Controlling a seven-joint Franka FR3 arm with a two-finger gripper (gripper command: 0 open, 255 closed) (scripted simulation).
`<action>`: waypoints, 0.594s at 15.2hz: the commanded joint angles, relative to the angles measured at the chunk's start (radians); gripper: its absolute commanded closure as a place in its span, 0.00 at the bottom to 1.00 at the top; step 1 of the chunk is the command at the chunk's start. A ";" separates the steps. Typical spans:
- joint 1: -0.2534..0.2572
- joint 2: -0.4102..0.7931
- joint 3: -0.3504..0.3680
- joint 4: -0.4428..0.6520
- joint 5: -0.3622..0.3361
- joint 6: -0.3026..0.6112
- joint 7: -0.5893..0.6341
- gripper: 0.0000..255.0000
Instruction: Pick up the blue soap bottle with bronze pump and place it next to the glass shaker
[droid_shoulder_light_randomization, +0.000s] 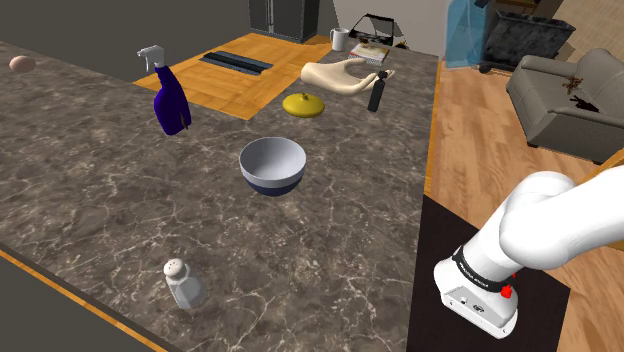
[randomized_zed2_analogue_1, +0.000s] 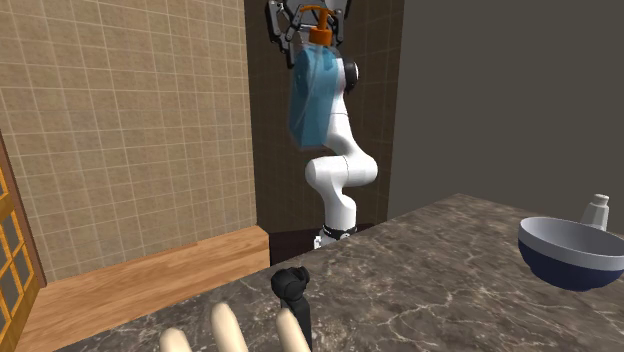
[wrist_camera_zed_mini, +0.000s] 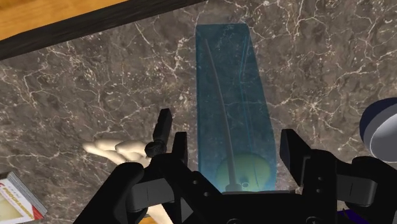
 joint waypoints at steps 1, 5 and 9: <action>0.004 0.020 -0.002 0.049 0.006 -0.029 -0.001 1.00; 0.012 0.064 -0.012 0.145 0.017 -0.083 -0.008 1.00; 0.017 0.007 0.089 0.049 0.025 -0.047 0.104 1.00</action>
